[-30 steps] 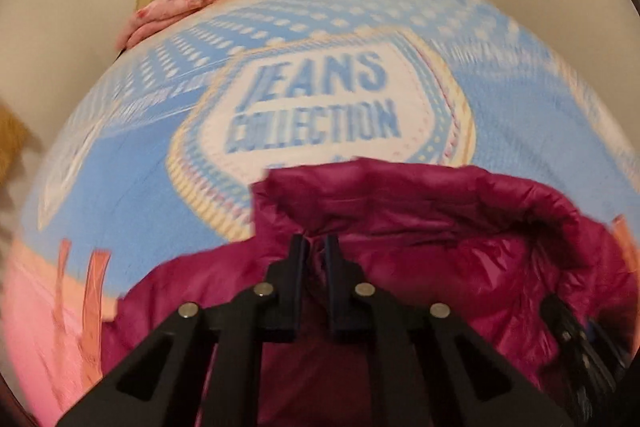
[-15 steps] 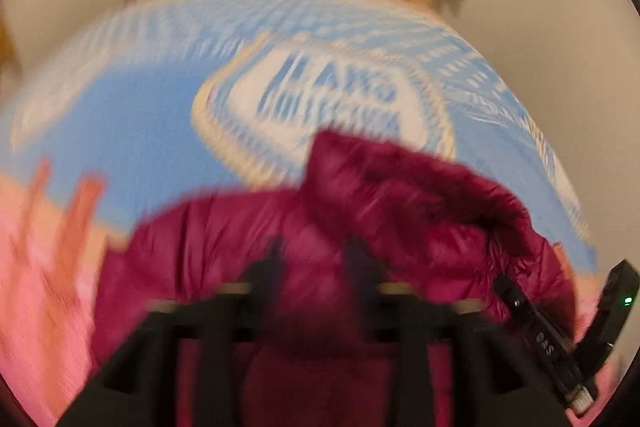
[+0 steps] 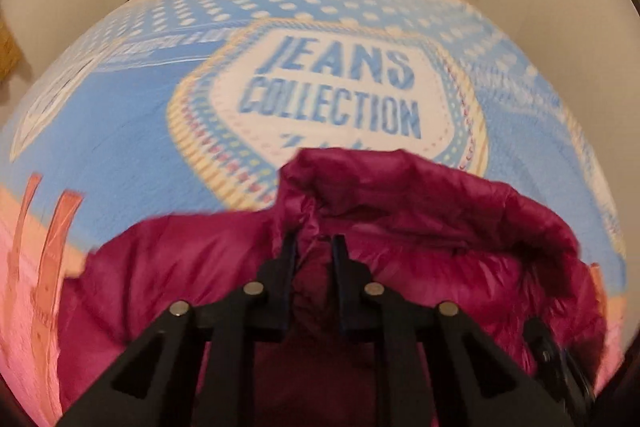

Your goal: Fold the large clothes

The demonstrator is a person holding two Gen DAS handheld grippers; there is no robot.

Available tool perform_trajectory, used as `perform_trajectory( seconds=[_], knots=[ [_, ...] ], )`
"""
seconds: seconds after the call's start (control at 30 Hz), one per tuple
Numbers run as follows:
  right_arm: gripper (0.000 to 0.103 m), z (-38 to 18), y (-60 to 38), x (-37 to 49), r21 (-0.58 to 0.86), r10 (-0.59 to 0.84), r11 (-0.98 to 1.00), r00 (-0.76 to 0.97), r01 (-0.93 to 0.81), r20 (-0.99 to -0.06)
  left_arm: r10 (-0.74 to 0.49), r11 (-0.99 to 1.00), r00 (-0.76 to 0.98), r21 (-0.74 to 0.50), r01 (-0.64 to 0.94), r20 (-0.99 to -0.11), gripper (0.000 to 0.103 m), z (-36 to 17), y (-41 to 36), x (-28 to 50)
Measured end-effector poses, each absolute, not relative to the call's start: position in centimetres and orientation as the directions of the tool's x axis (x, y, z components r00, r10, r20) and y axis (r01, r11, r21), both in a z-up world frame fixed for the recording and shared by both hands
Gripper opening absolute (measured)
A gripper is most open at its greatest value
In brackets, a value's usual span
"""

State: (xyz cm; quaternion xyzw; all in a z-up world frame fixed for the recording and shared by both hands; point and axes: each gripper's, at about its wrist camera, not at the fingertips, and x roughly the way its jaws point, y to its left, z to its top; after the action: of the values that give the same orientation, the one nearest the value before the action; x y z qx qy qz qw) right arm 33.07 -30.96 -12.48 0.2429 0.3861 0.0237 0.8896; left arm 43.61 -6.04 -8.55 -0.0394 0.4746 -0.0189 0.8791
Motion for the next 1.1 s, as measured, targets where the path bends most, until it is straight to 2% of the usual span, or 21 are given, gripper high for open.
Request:
perform_trajectory(
  seconds=[0.1,0.27,0.4,0.5,0.57,0.63,0.73,0.9,1.0,1.1],
  knots=[
    [0.012,-12.5,-31.0,33.1,0.450,0.230,0.881,0.700,0.145,-0.676,-0.114,0.986,0.583,-0.165,-0.034,-0.805,0.017,-8.1,-3.7,40.2],
    [0.012,-12.4,-31.0,33.0,0.448,0.229,0.882,0.700,0.145,-0.677,-0.151,0.959,0.573,-0.259,-0.112,-0.805,0.018,-11.2,-1.0,38.5],
    [0.012,-12.5,-31.0,33.0,0.446,0.228,0.883,0.699,0.145,-0.678,-0.139,0.960,0.589,-0.254,-0.117,-0.796,0.021,-11.1,-1.7,38.1],
    [0.015,-12.4,-31.1,33.0,0.467,0.249,0.873,0.696,0.140,-0.673,-0.119,0.965,0.644,-0.241,-0.104,-0.756,0.021,-11.8,-2.2,37.6],
    [0.016,-11.7,-31.7,32.3,0.489,0.260,0.858,0.691,0.156,-0.675,-0.150,0.952,0.651,-0.287,-0.109,-0.744,0.021,-12.0,-1.4,37.6],
    [0.017,-9.8,-32.7,29.9,0.513,0.204,0.839,0.768,0.182,-0.606,-0.191,0.930,0.660,-0.349,-0.114,-0.726,0.021,-12.2,-0.5,37.4],
    [0.018,-5.7,-33.0,27.9,0.457,0.040,0.859,0.858,0.232,-0.511,-0.197,0.924,0.669,-0.364,-0.118,-0.717,0.021,-12.3,-0.3,37.3],
    [0.018,-2.4,-29.5,35.5,0.365,0.103,0.920,0.810,0.143,-0.577,-0.191,0.927,0.670,-0.356,-0.116,-0.717,0.021,-12.3,-0.6,37.5],
    [0.018,-4.3,-27.0,40.5,0.364,0.183,0.925,0.711,0.110,-0.679,-0.197,0.926,0.670,-0.361,-0.114,-0.716,0.021,-12.3,-0.5,37.6],
    [0.018,-7.1,-25.1,40.6,0.327,0.210,0.940,0.593,0.095,-0.777,-0.214,0.917,0.671,-0.383,-0.113,-0.710,0.021,-12.4,-0.2,37.5]
  ],
)
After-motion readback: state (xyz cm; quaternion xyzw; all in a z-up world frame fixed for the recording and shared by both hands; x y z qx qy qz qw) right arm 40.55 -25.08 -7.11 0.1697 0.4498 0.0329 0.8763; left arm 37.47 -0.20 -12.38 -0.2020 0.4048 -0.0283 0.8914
